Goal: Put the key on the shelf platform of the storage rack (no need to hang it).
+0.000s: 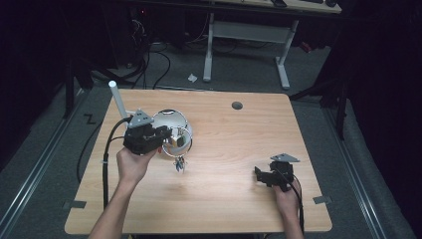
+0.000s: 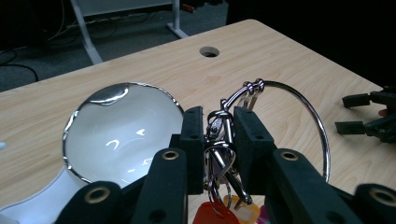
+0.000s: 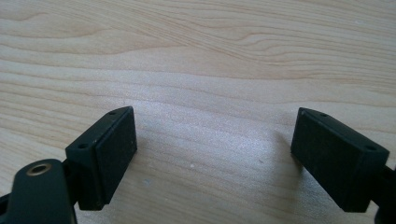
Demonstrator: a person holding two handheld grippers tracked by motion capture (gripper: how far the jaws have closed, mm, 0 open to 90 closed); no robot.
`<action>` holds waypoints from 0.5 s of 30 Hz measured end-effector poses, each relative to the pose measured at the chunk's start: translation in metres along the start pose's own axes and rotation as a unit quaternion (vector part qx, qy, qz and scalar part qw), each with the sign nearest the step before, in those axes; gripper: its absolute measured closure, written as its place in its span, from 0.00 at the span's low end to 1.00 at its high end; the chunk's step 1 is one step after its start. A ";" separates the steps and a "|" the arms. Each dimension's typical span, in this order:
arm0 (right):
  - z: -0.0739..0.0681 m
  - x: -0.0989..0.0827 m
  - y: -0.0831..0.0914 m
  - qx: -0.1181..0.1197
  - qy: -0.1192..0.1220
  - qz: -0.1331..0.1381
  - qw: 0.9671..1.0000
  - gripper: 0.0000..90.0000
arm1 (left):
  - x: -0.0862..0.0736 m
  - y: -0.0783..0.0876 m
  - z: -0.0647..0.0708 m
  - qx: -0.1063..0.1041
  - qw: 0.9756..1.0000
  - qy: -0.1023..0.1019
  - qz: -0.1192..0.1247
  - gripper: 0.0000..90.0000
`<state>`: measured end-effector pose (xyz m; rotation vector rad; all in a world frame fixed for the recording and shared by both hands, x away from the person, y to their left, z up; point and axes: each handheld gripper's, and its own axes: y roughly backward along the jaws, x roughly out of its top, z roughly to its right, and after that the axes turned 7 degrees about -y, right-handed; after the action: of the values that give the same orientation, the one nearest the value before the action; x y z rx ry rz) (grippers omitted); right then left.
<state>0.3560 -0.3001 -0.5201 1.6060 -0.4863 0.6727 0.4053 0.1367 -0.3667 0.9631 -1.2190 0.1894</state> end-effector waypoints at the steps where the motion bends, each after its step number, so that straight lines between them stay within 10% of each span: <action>1: 0.000 0.000 0.000 0.000 0.000 0.000 1.000 0.16 | 0.000 0.000 0.000 0.000 1.000 0.000 0.000 0.83; 15: 0.000 0.000 0.000 0.000 0.000 0.000 1.000 0.16 | 0.017 0.008 -0.023 0.022 1.000 0.013 0.007 0.83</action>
<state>0.3560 -0.3002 -0.5201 1.6056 -0.4860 0.6727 0.4230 0.1516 -0.3489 0.9882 -1.2011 0.2398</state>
